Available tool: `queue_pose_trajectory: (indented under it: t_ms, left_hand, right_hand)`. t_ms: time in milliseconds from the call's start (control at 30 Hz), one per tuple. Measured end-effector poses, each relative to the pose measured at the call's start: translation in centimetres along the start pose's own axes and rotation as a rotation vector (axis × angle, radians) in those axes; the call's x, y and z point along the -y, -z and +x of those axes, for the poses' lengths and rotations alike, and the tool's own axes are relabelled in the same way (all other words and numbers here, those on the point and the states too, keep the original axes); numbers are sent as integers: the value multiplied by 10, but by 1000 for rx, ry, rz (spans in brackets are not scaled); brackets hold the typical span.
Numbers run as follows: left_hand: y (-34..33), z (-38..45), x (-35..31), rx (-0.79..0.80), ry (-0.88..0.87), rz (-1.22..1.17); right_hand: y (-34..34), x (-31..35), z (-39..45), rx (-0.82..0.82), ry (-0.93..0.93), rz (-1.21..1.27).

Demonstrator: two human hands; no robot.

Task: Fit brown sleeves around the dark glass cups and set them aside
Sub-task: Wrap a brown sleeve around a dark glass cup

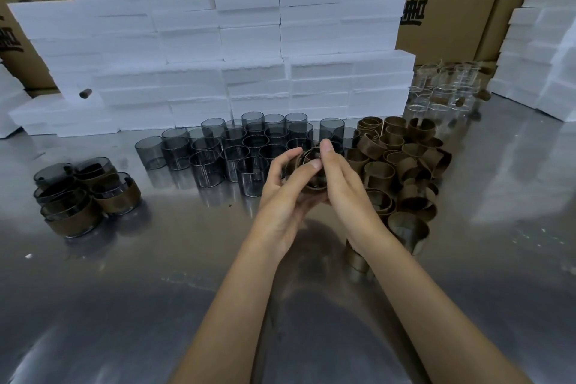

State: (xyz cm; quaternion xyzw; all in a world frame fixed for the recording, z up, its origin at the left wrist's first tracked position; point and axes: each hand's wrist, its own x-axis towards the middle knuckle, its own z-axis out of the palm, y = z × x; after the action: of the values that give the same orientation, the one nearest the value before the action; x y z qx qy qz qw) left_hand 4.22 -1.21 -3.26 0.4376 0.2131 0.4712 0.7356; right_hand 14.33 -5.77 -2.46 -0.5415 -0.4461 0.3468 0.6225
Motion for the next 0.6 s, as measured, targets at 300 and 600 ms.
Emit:
queue_pose_trajectory:
  t_ms: [300,600]
  left_hand:
    - [-3,-3,-2,-9,11,43]
    - [-3,-5,-2,8,83,98]
  right_hand:
    - [-2,-5,2,-115,103,-51]
    - [-4,-6,3,-155,97,-53]
